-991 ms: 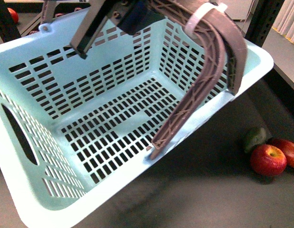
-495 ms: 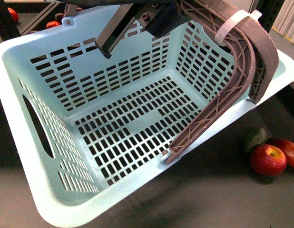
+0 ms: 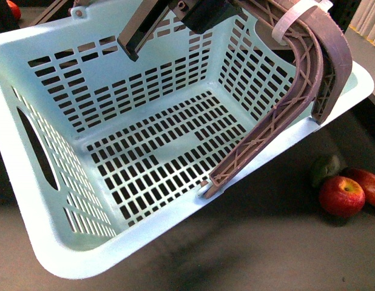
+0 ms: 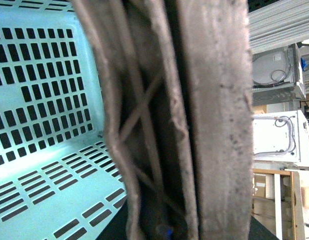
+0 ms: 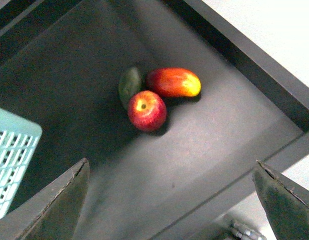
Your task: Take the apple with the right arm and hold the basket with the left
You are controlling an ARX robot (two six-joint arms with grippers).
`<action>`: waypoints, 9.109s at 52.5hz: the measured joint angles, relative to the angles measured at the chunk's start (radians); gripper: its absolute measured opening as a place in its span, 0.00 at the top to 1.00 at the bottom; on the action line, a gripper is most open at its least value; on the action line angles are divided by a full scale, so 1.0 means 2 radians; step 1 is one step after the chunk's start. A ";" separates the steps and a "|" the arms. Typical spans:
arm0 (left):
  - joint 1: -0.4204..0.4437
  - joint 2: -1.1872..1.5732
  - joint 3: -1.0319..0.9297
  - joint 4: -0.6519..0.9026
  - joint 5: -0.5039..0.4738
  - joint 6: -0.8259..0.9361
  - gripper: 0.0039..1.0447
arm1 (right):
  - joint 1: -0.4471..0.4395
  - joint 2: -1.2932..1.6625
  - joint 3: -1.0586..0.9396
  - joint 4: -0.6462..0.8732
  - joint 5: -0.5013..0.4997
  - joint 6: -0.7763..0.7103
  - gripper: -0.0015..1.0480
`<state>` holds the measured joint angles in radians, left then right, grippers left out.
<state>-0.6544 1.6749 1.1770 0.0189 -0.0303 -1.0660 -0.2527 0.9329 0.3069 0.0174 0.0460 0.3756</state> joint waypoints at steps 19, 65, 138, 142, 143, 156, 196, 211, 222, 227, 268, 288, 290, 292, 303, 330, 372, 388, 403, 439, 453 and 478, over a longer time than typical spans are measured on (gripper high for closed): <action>0.000 0.000 0.000 0.000 0.002 0.000 0.85 | 0.006 0.406 0.142 0.127 -0.019 -0.134 0.08; 0.000 0.000 0.000 0.000 0.000 0.000 0.85 | 0.086 0.719 0.422 0.047 0.032 -0.160 0.08; 0.000 0.000 0.000 0.000 0.001 0.000 0.85 | 0.022 0.586 0.368 0.088 -0.021 -0.118 0.30; 0.000 0.000 0.000 0.000 0.001 0.000 0.85 | 0.013 0.530 0.344 0.090 -0.023 -0.115 0.30; 0.000 0.000 0.000 0.000 0.001 0.000 0.85 | 0.011 0.505 0.335 0.088 -0.025 -0.113 0.30; 0.000 0.000 0.000 0.000 0.002 0.000 0.85 | 0.036 0.358 0.350 0.054 -0.040 -0.081 0.30; 0.000 0.000 0.000 0.000 0.000 0.000 0.85 | 0.298 0.369 0.473 -0.033 0.005 -0.081 0.30; 0.000 0.001 0.000 0.000 -0.002 0.000 0.85 | 0.317 0.364 0.451 -0.040 0.023 -0.075 0.14; 0.001 0.001 0.000 0.000 -0.002 0.000 0.85 | 0.307 0.343 0.442 -0.028 0.035 -0.067 0.09; 0.000 0.005 0.000 0.000 0.004 -0.001 0.85 | 0.286 0.311 0.429 -0.017 0.048 -0.064 0.08; 0.000 0.006 0.000 0.000 0.000 0.002 0.85 | 0.159 0.094 0.067 0.332 0.010 -0.171 0.54; 0.000 0.006 0.000 0.000 0.002 0.001 0.85 | 0.127 -0.012 -0.056 0.344 -0.022 -0.185 0.98; 0.000 0.006 0.000 0.000 0.002 0.001 0.85 | 0.127 -0.026 -0.066 0.340 -0.022 -0.185 0.98; 0.000 0.006 0.000 0.000 0.001 0.001 0.85 | 0.127 -0.040 -0.076 0.336 -0.022 -0.185 0.98; 0.000 0.006 0.000 0.000 0.001 0.001 0.85 | 0.127 -0.092 -0.103 0.310 -0.022 -0.185 0.98; 0.000 0.006 0.000 0.000 0.001 0.002 0.85 | 0.127 -0.208 -0.144 0.245 -0.022 -0.186 0.98; 0.000 0.006 0.000 0.000 0.001 0.002 0.85 | 0.127 -0.361 -0.144 0.097 -0.022 -0.186 0.98; 0.000 0.006 0.000 0.000 0.001 0.001 0.85 | 0.127 -0.459 -0.144 -0.005 -0.022 -0.186 0.98; 0.000 0.006 0.000 0.000 0.000 0.002 0.85 | 0.127 -0.463 -0.144 -0.008 -0.022 -0.186 0.89; 0.056 0.031 0.083 -0.190 -0.149 -0.109 0.85 | 0.127 -0.464 -0.144 -0.008 -0.022 -0.186 0.08; 0.159 0.038 0.040 -0.130 -0.136 -0.225 0.85 | 0.127 -0.464 -0.144 -0.008 -0.022 -0.186 0.08; 0.272 0.156 0.078 -0.051 -0.087 -0.237 0.85 | 0.127 -0.464 -0.144 -0.008 -0.022 -0.186 0.08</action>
<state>-0.1101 1.9877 1.3327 -0.0837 -0.2050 -1.5406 0.0013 0.0055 0.0181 0.0013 0.0021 0.0029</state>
